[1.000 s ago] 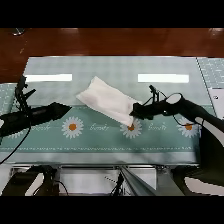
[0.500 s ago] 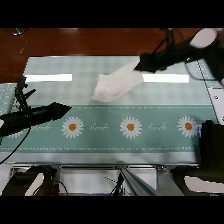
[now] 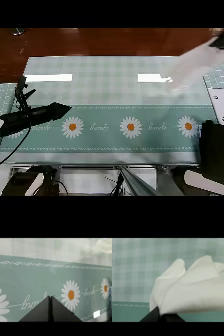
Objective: Fold the shirts.
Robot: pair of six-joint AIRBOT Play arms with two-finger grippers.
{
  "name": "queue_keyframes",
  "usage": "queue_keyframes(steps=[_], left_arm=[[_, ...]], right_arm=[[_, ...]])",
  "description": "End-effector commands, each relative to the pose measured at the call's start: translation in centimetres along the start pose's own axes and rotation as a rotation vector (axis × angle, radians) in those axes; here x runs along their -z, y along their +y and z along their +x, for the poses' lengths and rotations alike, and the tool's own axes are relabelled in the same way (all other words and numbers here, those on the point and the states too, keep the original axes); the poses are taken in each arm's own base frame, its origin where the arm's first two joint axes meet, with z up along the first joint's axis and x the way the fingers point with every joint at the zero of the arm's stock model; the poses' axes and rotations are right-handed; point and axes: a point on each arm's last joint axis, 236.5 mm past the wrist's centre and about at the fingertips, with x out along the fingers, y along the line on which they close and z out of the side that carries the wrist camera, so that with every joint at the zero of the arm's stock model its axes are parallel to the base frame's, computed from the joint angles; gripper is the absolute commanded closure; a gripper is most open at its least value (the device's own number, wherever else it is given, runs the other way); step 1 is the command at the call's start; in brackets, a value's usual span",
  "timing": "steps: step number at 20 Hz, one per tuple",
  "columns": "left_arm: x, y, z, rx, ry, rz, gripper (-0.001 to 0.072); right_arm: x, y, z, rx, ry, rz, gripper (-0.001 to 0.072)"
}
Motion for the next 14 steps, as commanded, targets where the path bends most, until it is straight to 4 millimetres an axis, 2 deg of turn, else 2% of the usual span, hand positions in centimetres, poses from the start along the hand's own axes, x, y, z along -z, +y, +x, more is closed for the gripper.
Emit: queue_keyframes(steps=[1, 4, 6, 9, 12, 13, 14], left_arm=[[0.0, 0.0, 0.0, -0.001, -0.002, 0.000, 0.0689], [-0.1, 0.0, 0.0, -0.001, -0.002, 0.004, 0.0689], [0.0, 0.0, 0.0, -0.001, -0.002, 0.027, 0.0689], [-0.1, 0.0, 0.0, -0.001, -0.003, 0.026, 0.0689], [-0.5, 0.1, 0.0, -0.005, -0.023, 0.026, 0.0689], [-0.9, 0.2, 0.0, -0.008, -0.037, 0.026, 0.0689], [-1.3, 0.3, 0.0, -0.013, -0.052, 0.025, 0.0689]], right_arm=[[3.1, -7.2, -6.3, 0.161, 0.016, 0.207, 0.0687], [4.8, -11.6, -10.5, 0.261, -0.080, 0.390, 0.0687], [7.6, -13.6, -11.6, 0.311, -0.087, 0.507, 0.0687], [15.5, -17.8, -13.2, 0.531, -0.049, 0.711, 0.0687], [24.6, -21.4, -16.8, 0.856, 0.040, 0.824, 0.0683], [27.2, -22.0, -17.8, 0.939, 0.071, 0.870, 0.0648], [29.2, -22.2, -18.2, 0.990, 0.077, 0.940, 0.0573]])
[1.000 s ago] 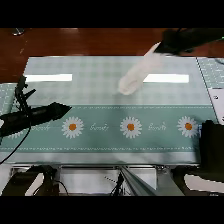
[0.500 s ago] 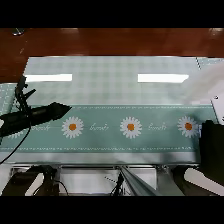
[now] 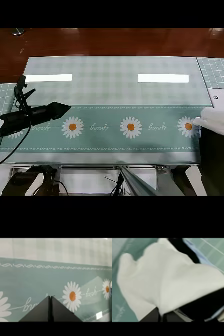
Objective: Fold the shirts.
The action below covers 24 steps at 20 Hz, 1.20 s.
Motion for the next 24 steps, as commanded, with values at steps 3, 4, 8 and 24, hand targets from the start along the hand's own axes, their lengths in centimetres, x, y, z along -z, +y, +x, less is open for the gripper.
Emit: queue_keyframes(steps=[3, 4, 8, 24], left_arm=[[-1.2, 0.6, 0.3, -0.018, -0.046, -0.008, 0.0689], [-1.5, 0.9, 0.5, -0.026, -0.054, -0.014, 0.0689], [-7.2, 0.0, -0.3, -0.032, -0.133, -0.004, 0.0690], [-4.8, 2.0, 7.0, -0.362, 0.369, 0.322, 0.0689]], right_arm=[[5.2, -8.4, 2.8, 0.292, 0.070, 0.157, 0.0084], [4.7, -7.9, 3.5, 0.269, 0.076, 0.129, 0.0081], [-0.4, -2.6, 5.6, 0.052, 0.026, 0.050, 0.0115], [17.8, 33.2, 16.4, -0.372, 0.112, -1.125, 0.0686]])
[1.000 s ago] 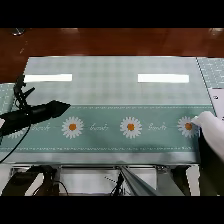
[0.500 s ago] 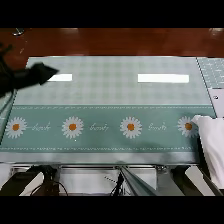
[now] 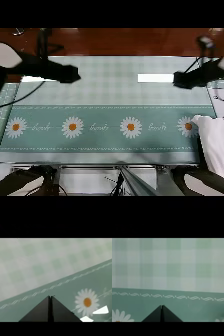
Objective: Fold the shirts.
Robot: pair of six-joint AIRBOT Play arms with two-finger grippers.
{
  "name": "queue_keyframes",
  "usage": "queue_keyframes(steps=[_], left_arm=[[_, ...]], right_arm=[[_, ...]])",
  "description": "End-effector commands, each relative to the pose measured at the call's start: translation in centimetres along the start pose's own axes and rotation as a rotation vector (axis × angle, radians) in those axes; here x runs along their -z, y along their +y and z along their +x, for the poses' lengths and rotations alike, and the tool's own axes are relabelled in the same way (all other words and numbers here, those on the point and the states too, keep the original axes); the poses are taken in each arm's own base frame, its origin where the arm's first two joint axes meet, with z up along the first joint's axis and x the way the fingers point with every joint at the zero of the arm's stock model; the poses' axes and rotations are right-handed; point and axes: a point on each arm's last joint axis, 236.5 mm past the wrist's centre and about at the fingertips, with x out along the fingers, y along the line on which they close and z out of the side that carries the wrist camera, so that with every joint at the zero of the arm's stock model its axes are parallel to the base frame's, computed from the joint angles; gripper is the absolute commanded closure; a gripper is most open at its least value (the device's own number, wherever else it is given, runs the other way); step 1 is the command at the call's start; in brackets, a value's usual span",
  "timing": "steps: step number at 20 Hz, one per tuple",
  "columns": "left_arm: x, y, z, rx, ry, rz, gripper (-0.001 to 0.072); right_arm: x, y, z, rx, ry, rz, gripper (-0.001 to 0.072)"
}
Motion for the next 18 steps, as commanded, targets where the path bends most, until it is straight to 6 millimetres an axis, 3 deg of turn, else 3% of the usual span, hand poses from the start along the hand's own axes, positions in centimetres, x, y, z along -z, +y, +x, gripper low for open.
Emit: queue_keyframes(steps=[1, 4, 18], left_arm=[[4.89, 4.86, 3.29, -0.157, 0.156, -0.035, 0.0689], [5.18, 5.70, 2.98, -0.166, 0.170, -0.057, 0.0689], [5.36, 5.65, 3.03, -0.165, 0.177, -0.058, 0.0689]], right_arm=[[3.45, 1.15, 5.85, 0.069, 0.117, -0.055, 0.0686], [2.65, 1.28, 5.94, 0.064, 0.083, -0.051, 0.0686], [2.64, 1.14, 5.85, 0.070, 0.082, -0.054, 0.0685]])
